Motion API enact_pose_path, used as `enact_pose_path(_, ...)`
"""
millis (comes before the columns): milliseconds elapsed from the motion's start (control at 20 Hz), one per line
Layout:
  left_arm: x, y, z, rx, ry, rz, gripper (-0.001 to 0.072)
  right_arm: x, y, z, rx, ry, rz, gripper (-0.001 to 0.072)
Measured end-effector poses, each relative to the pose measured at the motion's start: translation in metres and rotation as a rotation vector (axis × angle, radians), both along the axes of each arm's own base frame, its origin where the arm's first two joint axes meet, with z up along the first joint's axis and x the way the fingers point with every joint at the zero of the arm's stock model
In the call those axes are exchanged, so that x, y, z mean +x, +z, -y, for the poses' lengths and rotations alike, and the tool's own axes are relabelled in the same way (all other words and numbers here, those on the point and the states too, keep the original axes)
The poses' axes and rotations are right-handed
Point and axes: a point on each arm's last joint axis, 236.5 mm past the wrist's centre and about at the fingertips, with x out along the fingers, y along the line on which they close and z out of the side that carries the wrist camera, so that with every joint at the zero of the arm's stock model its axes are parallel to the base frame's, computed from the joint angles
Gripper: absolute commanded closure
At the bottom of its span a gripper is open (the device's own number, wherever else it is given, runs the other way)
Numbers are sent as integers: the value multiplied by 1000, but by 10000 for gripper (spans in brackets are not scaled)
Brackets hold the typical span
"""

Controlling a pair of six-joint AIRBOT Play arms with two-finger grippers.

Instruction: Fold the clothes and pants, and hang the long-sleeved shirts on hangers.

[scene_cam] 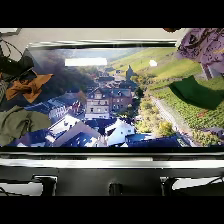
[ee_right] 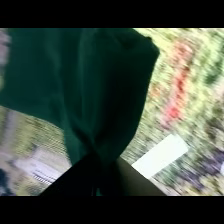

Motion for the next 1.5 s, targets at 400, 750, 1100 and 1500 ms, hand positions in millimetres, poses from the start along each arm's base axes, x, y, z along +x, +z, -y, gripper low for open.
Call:
enact_pose_path(400,-1,0,0,-1,-1,-5,683,-146,-68,-22,-8,-187,-299,680)
enact_pose_path(750,-1,0,3,-11,-6,-4,683,-228,-96,-44,-52,-304,-495,679)
enact_pose_path(1100,-1,1,7,-29,-14,-2,683,-270,-101,-50,-79,-339,-643,679)
enact_pose_path(1500,-1,1,8,-32,-15,-2,683,-292,-97,-39,-144,-325,-728,304)
